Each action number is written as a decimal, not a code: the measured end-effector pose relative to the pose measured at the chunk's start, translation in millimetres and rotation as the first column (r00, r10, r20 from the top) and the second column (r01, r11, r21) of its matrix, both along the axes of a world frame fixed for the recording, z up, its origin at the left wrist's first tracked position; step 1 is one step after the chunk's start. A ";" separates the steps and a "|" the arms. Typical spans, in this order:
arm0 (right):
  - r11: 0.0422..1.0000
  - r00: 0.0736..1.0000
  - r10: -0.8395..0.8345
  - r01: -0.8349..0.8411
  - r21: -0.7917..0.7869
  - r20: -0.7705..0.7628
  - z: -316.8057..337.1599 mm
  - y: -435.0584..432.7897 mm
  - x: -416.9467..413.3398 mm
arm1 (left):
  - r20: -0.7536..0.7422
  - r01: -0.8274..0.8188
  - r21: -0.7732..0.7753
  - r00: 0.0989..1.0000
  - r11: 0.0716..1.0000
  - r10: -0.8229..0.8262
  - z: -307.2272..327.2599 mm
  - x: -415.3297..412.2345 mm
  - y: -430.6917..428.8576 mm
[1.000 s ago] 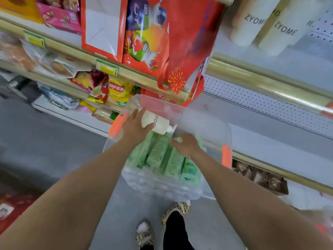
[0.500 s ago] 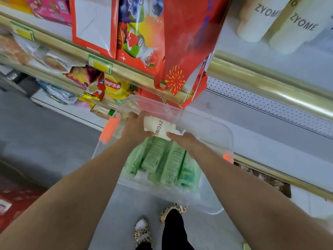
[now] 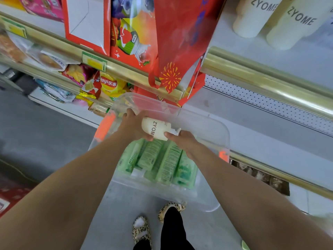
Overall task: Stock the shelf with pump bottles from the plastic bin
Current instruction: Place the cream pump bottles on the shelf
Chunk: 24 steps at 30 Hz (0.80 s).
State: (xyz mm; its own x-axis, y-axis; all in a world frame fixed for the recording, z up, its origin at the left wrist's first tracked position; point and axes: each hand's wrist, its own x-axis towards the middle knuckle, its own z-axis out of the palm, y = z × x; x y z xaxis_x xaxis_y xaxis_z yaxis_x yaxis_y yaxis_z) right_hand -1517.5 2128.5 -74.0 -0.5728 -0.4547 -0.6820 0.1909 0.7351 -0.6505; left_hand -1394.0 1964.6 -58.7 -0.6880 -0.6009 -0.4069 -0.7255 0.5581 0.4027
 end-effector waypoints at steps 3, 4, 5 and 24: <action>0.998 0.997 0.056 -0.056 -0.008 0.057 8.7 2.0 -0.9 | 0.139 0.046 -0.026 0.989 0.999 -0.042 5.0 3.5 8.4; 0.998 0.996 0.057 -0.057 0.002 0.067 9.2 2.9 0.5 | 0.155 0.021 0.014 0.988 1.000 -0.023 3.1 7.0 12.0; 0.998 0.997 0.047 -0.049 0.037 0.064 10.8 4.2 4.4 | 0.153 -0.021 0.058 0.988 0.998 0.012 0.4 11.4 15.1; 0.977 0.981 0.057 -0.017 0.213 -0.186 -7.4 16.1 63.5 | -0.040 -0.293 0.906 0.661 0.307 0.749 33.9 69.4 47.6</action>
State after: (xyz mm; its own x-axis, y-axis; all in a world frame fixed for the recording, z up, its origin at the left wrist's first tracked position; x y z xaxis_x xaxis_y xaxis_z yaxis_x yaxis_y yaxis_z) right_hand -1454.0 2144.6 -81.4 -0.6867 -0.3368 -0.6442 0.0487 0.8629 -0.5030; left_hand -1324.6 2012.3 -24.8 -0.5602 -0.4612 -0.6882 -0.3646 -0.6087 0.7047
